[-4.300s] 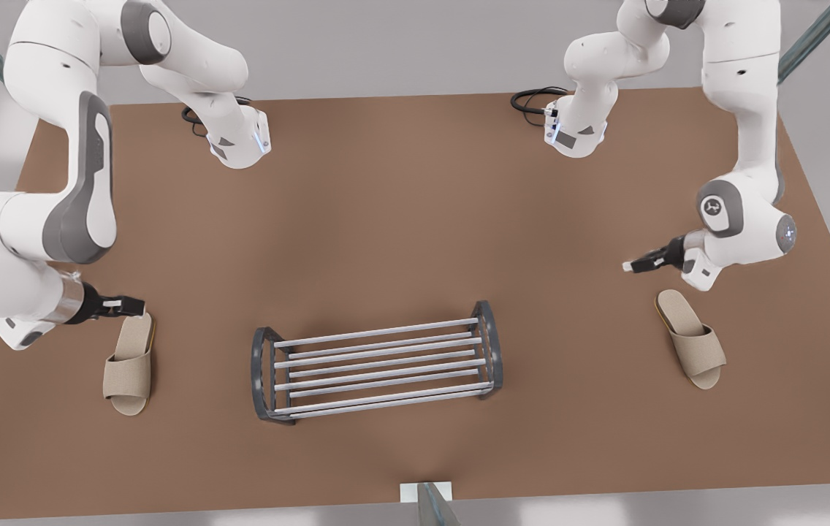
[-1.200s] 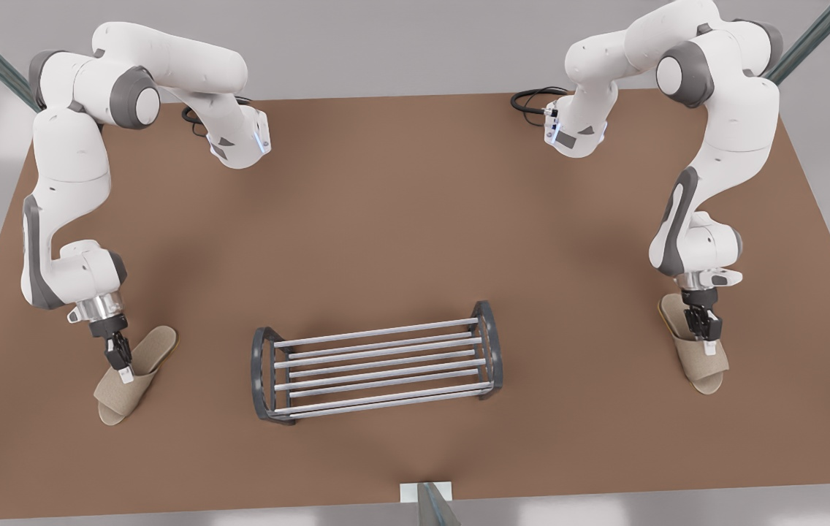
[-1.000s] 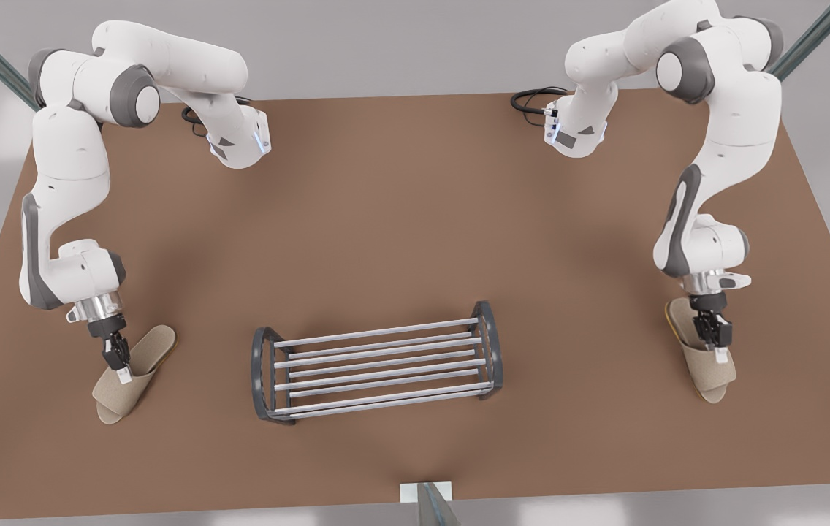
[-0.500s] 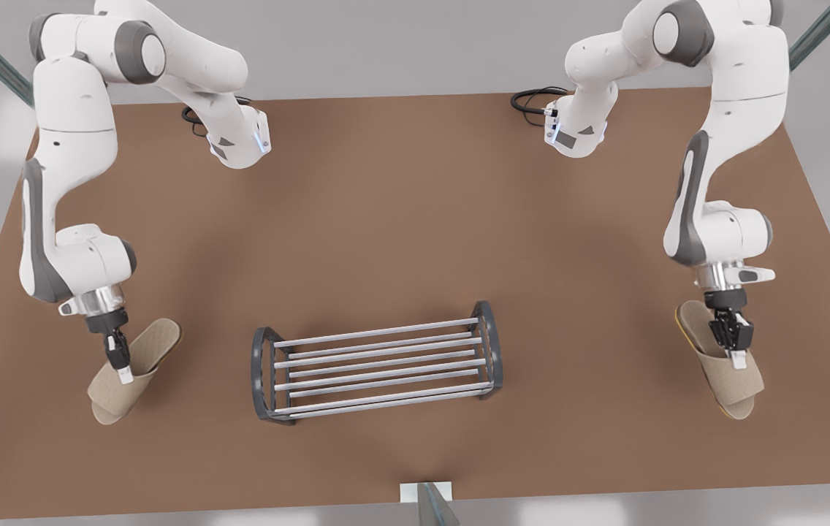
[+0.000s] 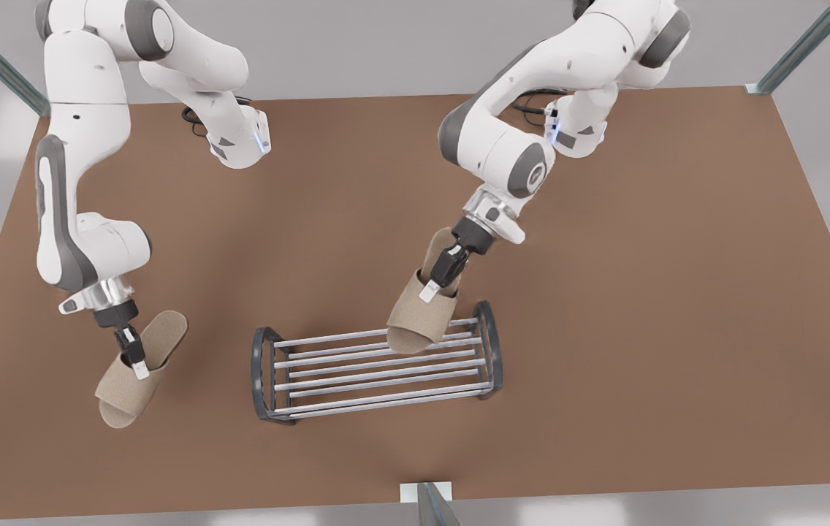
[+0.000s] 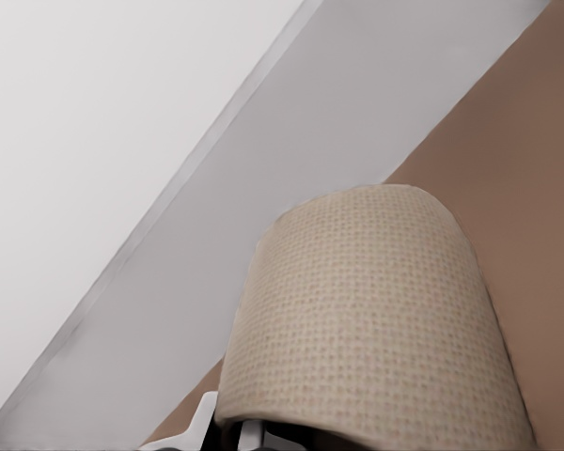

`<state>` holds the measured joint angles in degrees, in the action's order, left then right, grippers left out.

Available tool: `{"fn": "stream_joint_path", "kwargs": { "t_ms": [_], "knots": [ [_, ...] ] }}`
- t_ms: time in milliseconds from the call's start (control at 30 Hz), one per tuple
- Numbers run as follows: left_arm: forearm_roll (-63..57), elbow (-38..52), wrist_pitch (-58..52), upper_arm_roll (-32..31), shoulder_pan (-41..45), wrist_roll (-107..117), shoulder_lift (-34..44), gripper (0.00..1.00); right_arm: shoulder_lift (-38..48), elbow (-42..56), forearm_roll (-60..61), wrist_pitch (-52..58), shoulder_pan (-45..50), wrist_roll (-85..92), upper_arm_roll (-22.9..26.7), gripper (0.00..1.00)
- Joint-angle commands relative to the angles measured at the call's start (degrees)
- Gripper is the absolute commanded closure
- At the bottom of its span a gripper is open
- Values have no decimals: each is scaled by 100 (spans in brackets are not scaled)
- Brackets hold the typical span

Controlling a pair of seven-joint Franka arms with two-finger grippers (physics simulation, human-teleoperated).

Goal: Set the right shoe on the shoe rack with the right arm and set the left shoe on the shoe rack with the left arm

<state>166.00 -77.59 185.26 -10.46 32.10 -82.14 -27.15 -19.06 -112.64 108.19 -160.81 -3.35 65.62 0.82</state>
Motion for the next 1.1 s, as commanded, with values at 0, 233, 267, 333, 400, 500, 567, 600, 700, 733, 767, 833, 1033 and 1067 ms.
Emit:
{"fn": "stream_joint_path", "kwargs": {
  "t_ms": [0,233,267,333,400,500,567,600,700,733,767,833,1033,1067],
  "knots": [
    [1294,297,265,579,578,717,-405,73,42,-3,-1238,629,-43,-461,-3,79],
    [758,692,-253,1160,851,708,-1205,73,306,119,-3998,4461,-166,-4109,182,79],
    [705,702,-429,1213,842,708,-1275,73,332,330,-4007,4857,-174,-4813,182,79],
    [697,737,-473,1275,842,708,-1311,53,350,410,-3990,5279,-192,-5174,173,79],
    [705,737,-578,1283,824,708,-1311,1,614,436,-3998,5849,-271,-5525,252,79],
    [697,719,-578,1283,824,717,-1302,0,938,401,-4025,6105,-157,-5727,331,79],
    [697,710,-570,1275,824,717,-1302,0,1150,383,-4095,6087,63,-6070,314,79],
    [697,710,-578,1275,824,717,-1302,0,1264,383,-4095,6079,221,-6298,323,79],
    [705,702,-570,1275,789,717,-1293,0,1519,366,-4095,5604,731,-7002,323,79],
    [705,631,-561,1275,675,769,-1118,0,1528,357,-4095,5455,880,-7133,323,79],
    [723,456,-517,1266,666,796,-837,0,1554,392,-4095,5192,994,-7414,279,79],
    [1663,394,510,1274,429,1033,613,0,1554,392,-4148,4567,1223,-7810,68,79],
    [-3902,-561,741,-749,-1588,507,1195,0,1264,410,-4605,3003,1241,-8812,-917,79],
    [-4979,-1737,626,-1773,-2408,331,1098,0,1072,479,-4605,2801,1336,-8812,-925,79]
  ]
}}
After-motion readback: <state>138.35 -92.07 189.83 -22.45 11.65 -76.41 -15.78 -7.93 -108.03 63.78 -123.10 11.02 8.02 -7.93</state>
